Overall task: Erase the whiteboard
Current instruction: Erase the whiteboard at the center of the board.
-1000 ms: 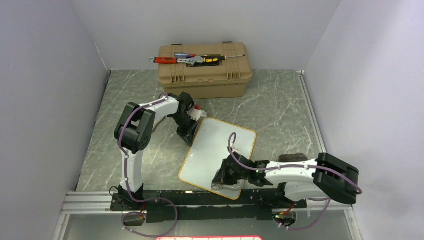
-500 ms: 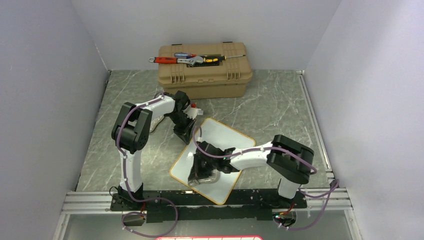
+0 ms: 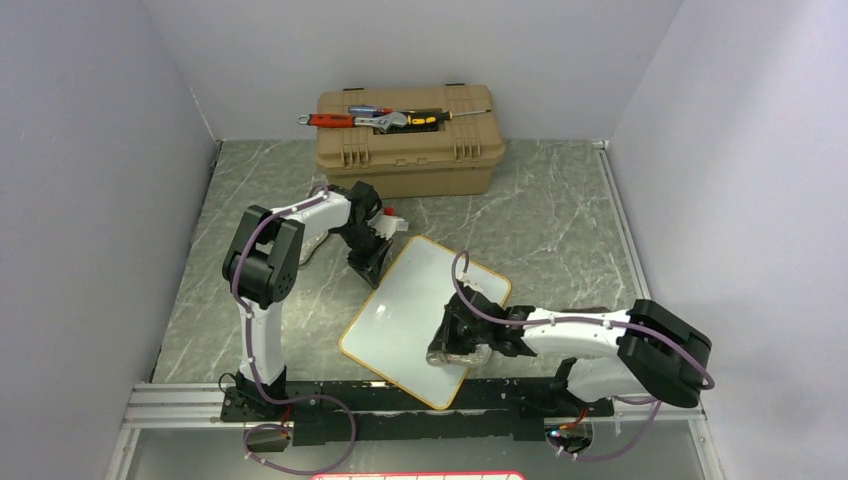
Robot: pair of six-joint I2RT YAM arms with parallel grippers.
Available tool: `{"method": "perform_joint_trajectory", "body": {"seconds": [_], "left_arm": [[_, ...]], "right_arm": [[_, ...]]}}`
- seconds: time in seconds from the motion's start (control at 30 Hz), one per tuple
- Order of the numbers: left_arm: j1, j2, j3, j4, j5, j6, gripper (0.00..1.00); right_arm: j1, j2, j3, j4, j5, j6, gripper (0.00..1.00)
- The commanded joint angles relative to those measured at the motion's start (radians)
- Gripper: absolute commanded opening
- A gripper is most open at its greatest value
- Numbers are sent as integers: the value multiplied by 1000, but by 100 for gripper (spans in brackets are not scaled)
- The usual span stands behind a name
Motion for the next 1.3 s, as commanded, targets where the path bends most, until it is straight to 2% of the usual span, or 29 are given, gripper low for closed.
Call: {"method": "perform_joint_trajectory", "body": {"seconds": [0.0,0.1,0.27,0.5,0.67,0.77,0.93,1.03,1.13,1.27], "left_arm": [[6,10,-5,60,-51,65,11],[4,20,-7,47,-2,69,24],[2,26,-34,53,21,79,32],[-17,90,-37,54,-30,88,15],[-41,112,-42,57,-42,86,12],[-43,121,-36,60,-54,82,10],[-43,123,-42,66,-90,92,4],[-42,124,-43,63,-83,97,3],[-43,127,-36,53,-72,95,3],[-43,105,-25,42,-53,91,3]], "right_arm": [[-14,39,-73,49,2,30,0],[-18,134,-63,122,-16,26,0],[-18,250,-33,174,-26,24,0],[-13,419,130,183,-33,-23,0],[-4,586,330,177,-63,-57,0],[-20,546,248,220,-66,-13,0],[-67,229,-77,246,-11,86,0],[-68,150,-173,254,-1,119,0],[-61,229,-122,280,-32,98,0],[-46,420,80,306,-77,42,0]]}}
